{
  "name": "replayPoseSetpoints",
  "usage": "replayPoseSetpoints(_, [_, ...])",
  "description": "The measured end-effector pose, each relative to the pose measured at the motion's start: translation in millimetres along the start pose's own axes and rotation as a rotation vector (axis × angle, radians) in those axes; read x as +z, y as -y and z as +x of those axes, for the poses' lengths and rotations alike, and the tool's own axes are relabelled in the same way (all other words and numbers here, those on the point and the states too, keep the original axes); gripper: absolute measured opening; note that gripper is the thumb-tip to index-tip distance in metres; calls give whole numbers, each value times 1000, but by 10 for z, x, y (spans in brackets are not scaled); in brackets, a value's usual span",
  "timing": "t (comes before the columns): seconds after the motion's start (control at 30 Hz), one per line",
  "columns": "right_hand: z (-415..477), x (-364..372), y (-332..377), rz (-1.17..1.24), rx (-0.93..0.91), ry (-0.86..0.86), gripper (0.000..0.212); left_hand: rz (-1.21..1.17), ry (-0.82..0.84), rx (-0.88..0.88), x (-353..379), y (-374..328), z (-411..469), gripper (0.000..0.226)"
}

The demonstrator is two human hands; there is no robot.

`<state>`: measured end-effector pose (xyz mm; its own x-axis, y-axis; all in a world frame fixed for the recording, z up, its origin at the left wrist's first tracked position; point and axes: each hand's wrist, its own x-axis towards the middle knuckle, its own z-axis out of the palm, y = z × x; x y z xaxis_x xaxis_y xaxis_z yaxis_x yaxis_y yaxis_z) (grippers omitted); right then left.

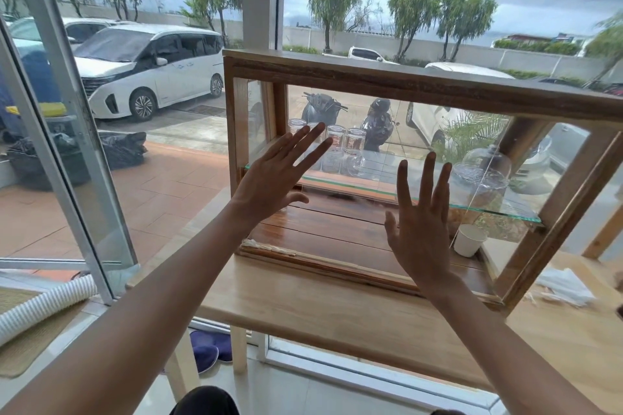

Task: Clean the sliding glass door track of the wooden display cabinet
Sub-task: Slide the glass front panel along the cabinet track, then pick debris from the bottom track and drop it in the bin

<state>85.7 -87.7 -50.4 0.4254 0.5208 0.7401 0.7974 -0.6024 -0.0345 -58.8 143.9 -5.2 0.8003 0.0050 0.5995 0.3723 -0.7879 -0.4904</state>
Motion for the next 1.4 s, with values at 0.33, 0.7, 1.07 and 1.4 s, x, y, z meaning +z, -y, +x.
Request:
replayPoseSetpoints(0.33, [-6,22,9,13,0,-1,91,-34,10,-8,1,-7,-12,122])
replayPoseSetpoints(0.7, [-23,43,115,112,-6,-27,83,-69,18,-4,11,28,-160,99])
replayPoseSetpoints(1.07, [-794,741,978,399,-69,163,45,-514,200,-293,571,-232,-1361,40])
replayPoseSetpoints(1.4, [-781,1270,1592,465,74,399,47,-508,143,-391,1096,-524,-1475,32])
